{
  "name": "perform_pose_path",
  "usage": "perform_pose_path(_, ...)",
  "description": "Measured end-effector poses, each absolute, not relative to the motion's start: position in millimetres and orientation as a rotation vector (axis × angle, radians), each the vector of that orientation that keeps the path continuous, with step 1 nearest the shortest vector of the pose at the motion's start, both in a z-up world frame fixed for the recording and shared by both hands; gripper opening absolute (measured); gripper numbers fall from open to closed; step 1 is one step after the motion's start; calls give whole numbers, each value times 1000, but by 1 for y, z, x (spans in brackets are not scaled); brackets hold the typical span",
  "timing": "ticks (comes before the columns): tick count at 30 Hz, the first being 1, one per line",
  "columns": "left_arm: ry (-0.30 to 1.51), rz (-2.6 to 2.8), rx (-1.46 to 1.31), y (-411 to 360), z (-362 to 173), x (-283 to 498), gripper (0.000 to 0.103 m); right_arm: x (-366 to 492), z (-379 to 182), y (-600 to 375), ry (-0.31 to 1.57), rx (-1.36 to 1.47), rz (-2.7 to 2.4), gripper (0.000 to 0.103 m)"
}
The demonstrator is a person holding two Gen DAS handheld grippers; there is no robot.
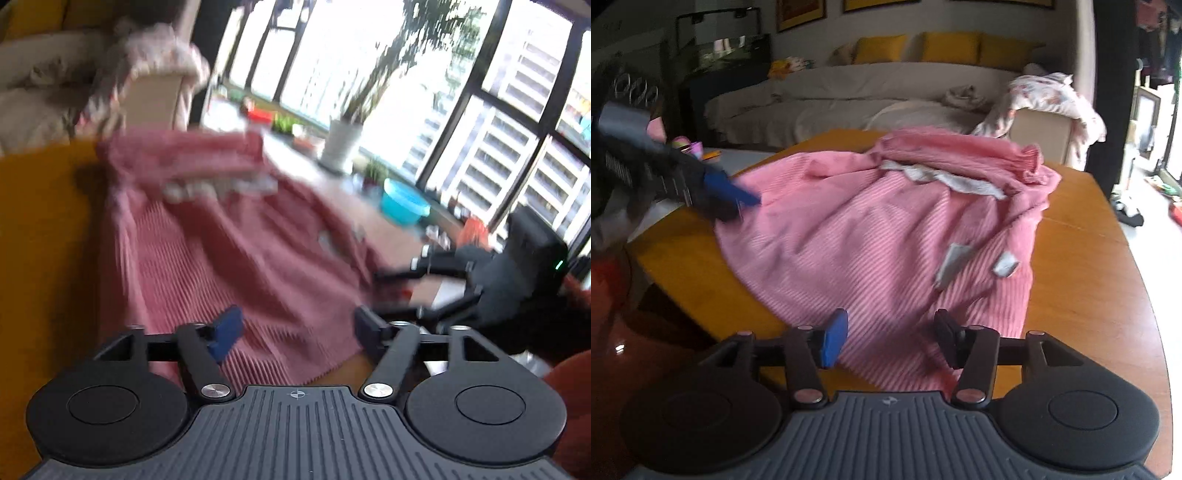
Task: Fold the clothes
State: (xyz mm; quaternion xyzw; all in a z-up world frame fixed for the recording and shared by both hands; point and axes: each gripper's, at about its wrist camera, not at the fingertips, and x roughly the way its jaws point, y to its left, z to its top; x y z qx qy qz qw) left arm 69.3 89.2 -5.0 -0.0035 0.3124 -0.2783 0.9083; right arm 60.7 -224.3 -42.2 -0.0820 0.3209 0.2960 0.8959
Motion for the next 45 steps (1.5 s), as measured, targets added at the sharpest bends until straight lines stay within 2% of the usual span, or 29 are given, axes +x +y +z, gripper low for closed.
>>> perform_pose_path(2,618,-562,-56,102,4,66,96,61,-31,-233,654,-112,616,52)
perform_pose_path(5,589,-529,-113,117,12,63,96,64,-12,-245,595,-54,578,55)
perform_pose_path(9,623,-395,-98,117,-9,74,97,68,-7,-248,548,-65,524,63)
perform_pose_path(13,655,-260,-82,117,-31,85,94,74,-13,-253,553,-36,476,64)
perform_pose_path(15,671,-193,-74,117,-41,90,73,74,-16,-259,554,-9,456,67)
perform_pose_path(16,673,-176,-86,119,-45,92,43,73,-17,-262,554,3,444,68)
perform_pose_path(17,659,-183,-97,119,-44,93,20,72,-18,-266,554,11,431,68)
perform_pose_path(18,635,-199,-97,117,-41,92,14,72,-19,-269,554,17,418,68)
perform_pose_path(19,611,-215,-97,115,-38,91,13,72,-20,-272,553,24,403,68)
perform_pose_path(24,603,-415,32,77,-32,86,14,74,-27,-289,555,76,293,68)
perform_pose_path(27,673,-463,6,69,-47,92,16,77,-38,-302,577,134,221,68)
perform_pose_path(31,702,-488,-116,79,-56,92,30,79,-53,-312,600,207,178,67)
perform_pose_path(33,718,-520,-217,91,-57,93,43,80,-58,-312,596,243,181,49)
perform_pose_path(34,723,-536,-262,94,-58,93,52,82,-60,-312,594,265,186,44)
perform_pose_path(36,728,-570,-340,98,-60,95,69,86,-63,-310,587,304,192,23)
perform_pose_path(37,727,-585,-365,98,-60,95,82,88,-64,-308,585,309,193,17)
perform_pose_path(38,723,-594,-370,96,-60,95,89,90,-63,-304,583,289,192,10)
perform_pose_path(40,713,-596,-332,87,-59,92,94,89,-55,-290,551,204,223,6)
perform_pose_path(45,699,-589,-254,71,-57,88,99,76,-36,-238,521,-90,410,5)
